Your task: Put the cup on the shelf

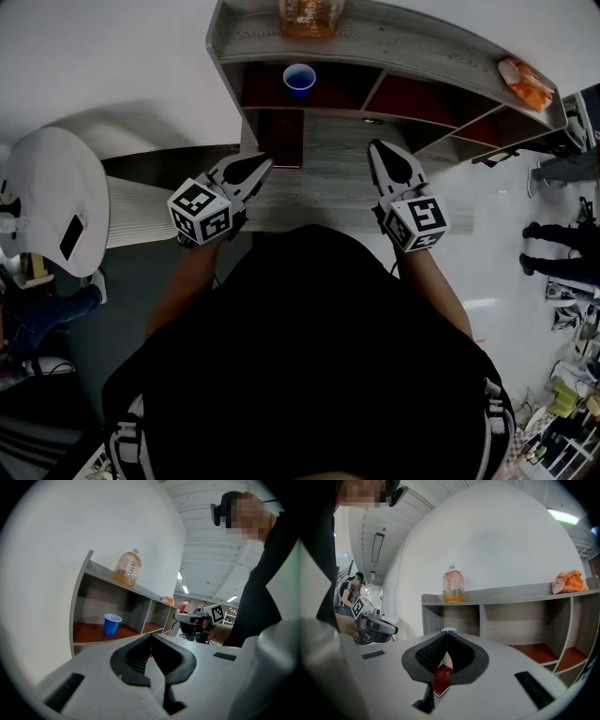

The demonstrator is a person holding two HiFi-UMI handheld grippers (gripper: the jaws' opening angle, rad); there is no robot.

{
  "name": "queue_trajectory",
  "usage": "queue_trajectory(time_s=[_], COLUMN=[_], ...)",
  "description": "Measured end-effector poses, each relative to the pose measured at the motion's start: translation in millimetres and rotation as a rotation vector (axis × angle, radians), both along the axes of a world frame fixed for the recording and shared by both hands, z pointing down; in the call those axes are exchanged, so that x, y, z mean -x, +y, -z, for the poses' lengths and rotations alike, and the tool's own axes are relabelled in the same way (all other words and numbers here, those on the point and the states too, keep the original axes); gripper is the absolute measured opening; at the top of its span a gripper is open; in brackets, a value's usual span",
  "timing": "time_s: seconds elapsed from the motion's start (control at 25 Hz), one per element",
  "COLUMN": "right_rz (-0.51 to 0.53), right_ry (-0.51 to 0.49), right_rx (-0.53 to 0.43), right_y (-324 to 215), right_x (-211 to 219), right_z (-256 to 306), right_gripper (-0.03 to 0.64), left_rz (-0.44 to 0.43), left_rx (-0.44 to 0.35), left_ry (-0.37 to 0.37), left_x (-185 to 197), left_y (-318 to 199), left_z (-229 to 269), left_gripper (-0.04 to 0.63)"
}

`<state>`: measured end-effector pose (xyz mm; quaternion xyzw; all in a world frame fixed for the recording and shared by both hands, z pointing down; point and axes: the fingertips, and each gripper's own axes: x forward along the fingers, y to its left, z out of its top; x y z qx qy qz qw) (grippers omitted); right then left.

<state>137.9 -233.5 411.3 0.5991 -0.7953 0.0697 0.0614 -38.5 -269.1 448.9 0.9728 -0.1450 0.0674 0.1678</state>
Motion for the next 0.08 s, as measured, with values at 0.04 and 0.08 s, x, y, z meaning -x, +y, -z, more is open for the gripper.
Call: queue_trajectory(time_s=[0.04, 0.08], right_rz=[-0.001, -0.002], right_ry=[-0.001, -0.001], right_rx=[0.001, 0.003], right_y=[0.4, 0.7], right_x=[-0.7, -1.4], right_z=[-0.4, -0.8], right_gripper=[0.012, 0.012], left_rz=[0.0, -0.001], left_rx=[0.0, 0.001], left_ry=[0.0, -0.001], left_x=[-0.5, -0.9], left_y=[0.4, 0.8], left_z=[-0.1, -0.3], left_gripper=[0.018, 0.018])
